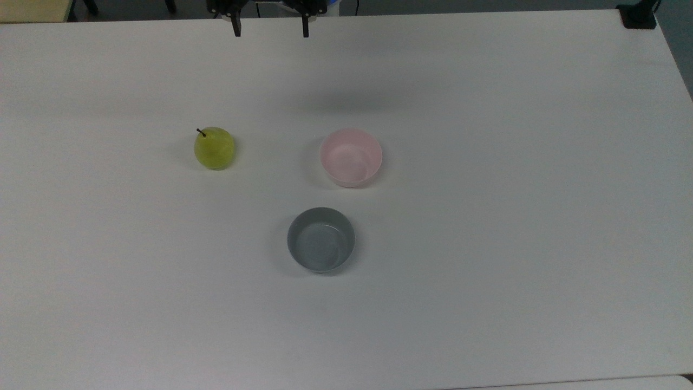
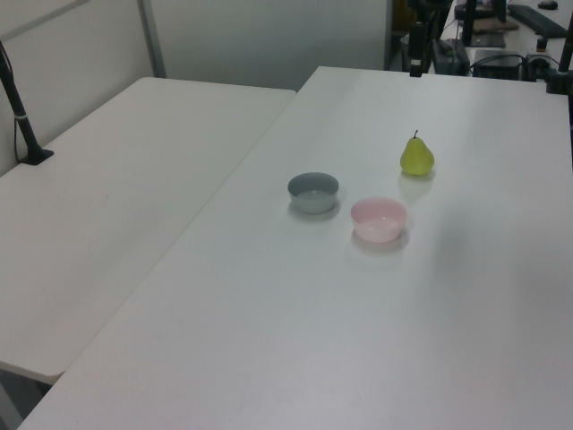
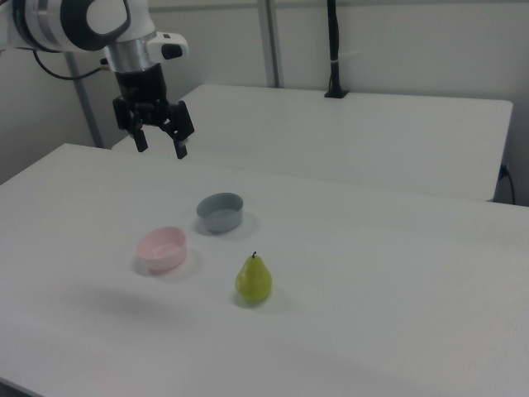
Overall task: Place the pear in the bowl
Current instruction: 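Move the open gripper toward the green pear and lower it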
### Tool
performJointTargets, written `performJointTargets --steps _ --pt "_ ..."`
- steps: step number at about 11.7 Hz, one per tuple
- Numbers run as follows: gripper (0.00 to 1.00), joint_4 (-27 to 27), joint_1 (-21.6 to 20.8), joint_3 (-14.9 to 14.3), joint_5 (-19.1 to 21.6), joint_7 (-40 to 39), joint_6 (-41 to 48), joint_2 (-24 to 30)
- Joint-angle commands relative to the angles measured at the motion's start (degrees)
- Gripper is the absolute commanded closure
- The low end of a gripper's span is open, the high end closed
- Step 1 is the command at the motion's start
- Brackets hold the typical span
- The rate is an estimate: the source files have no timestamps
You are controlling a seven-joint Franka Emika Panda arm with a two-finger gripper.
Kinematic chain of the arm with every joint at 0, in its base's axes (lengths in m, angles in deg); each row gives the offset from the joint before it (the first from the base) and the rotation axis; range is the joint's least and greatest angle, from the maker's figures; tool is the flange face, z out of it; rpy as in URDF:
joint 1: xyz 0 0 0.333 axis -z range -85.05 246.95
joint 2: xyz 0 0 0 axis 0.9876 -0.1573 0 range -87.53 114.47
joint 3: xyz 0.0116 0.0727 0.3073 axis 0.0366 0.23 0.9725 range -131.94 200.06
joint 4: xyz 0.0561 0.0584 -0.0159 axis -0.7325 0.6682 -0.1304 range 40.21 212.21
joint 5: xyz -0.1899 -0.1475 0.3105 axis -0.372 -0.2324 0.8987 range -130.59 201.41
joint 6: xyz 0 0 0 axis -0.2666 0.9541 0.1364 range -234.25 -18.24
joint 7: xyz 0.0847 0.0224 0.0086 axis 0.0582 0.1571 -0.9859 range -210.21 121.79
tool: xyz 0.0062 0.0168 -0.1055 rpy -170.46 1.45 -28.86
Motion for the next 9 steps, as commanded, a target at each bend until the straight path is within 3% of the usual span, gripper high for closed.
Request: performJointTargets --steps 1,6,9 --pt "0.0 0.7 3.0 -0.1 -1.9 -2.1 0.2 0.3" --pt "0.0 2.9 10.1 0.0 -3.4 -15.8 -1.3 -1.2" --pt "0.0 8.3 10.5 0.0 -3.4 -15.9 -7.8 -1.5"
